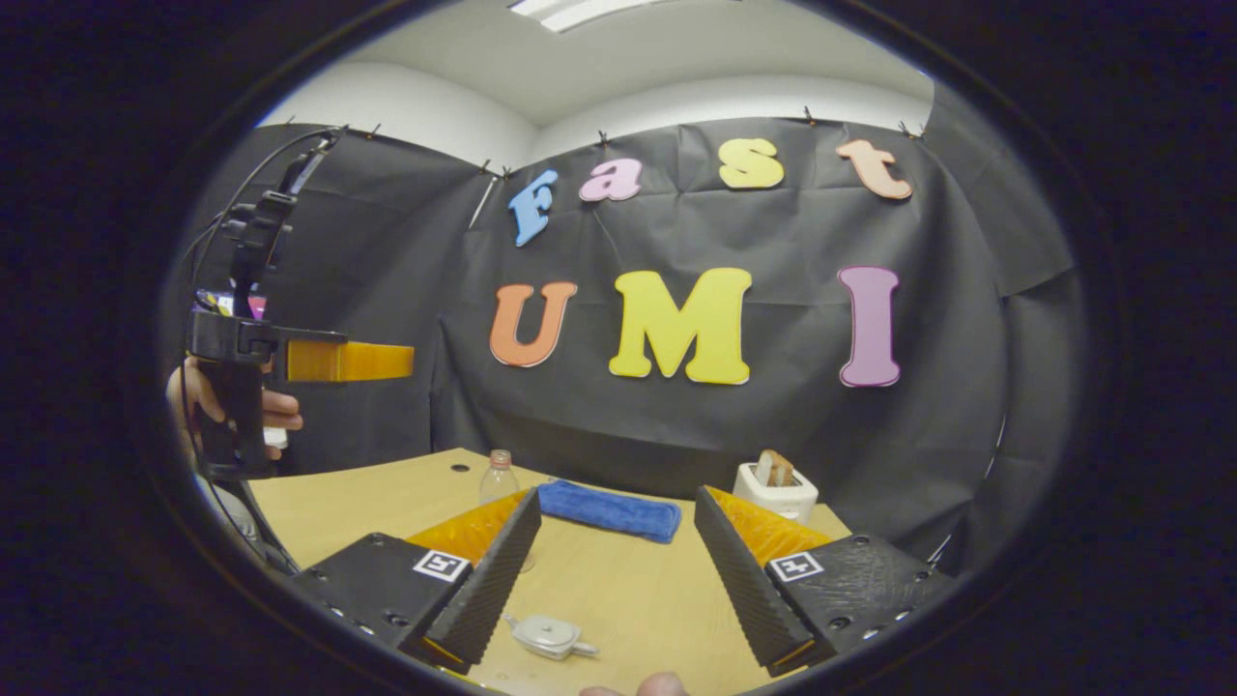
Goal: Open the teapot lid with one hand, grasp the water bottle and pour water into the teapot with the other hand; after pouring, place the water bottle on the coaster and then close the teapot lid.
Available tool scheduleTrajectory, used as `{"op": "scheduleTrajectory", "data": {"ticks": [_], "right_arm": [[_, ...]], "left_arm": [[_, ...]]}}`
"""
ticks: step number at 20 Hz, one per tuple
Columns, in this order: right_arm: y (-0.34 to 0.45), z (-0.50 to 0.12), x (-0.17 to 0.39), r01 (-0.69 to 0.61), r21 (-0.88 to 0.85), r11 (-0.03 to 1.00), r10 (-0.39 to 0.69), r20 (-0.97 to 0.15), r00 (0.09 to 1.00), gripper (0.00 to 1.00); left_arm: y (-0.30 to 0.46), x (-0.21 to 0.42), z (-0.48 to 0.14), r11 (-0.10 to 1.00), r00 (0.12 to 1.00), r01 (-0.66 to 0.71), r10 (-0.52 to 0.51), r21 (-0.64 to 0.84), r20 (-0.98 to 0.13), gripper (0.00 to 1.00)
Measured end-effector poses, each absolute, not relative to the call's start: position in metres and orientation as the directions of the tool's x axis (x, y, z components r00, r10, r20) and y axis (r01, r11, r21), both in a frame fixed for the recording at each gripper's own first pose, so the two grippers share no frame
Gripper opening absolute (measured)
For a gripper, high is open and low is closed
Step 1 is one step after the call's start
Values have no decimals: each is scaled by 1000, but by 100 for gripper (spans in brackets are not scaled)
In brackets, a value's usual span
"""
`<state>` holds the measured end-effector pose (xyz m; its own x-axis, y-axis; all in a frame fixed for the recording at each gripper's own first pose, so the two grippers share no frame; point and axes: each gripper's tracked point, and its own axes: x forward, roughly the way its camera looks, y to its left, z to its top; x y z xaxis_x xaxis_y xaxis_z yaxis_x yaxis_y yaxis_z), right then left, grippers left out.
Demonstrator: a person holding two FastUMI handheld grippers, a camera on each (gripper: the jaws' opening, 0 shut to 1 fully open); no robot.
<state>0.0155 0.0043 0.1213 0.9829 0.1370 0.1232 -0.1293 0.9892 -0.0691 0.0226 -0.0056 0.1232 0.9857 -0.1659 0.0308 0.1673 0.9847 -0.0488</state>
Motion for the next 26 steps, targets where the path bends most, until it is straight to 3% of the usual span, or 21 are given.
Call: {"op": "scheduleTrajectory", "data": {"ticks": [7, 14, 21, 26], "right_arm": [[2, 122, 20, -150, -42, 988, 155, 132, 979, 97], [-20, 112, 16, -120, 1, 993, 118, 135, 984, 97], [-38, 94, -4, -91, 32, 995, 86, 128, 988, 96], [-42, 85, -21, -78, 43, 996, 71, 139, 988, 95]], "left_arm": [[-3, 20, 157, 992, 988, 109, -115, 64, 102, 96], [-26, 22, 156, 987, 989, 112, -122, 118, 87, 97], [-64, 8, 143, 976, 980, 192, -196, 99, 30, 96], [-47, 9, 122, 986, 989, 146, -146, 81, -4, 97]]}}
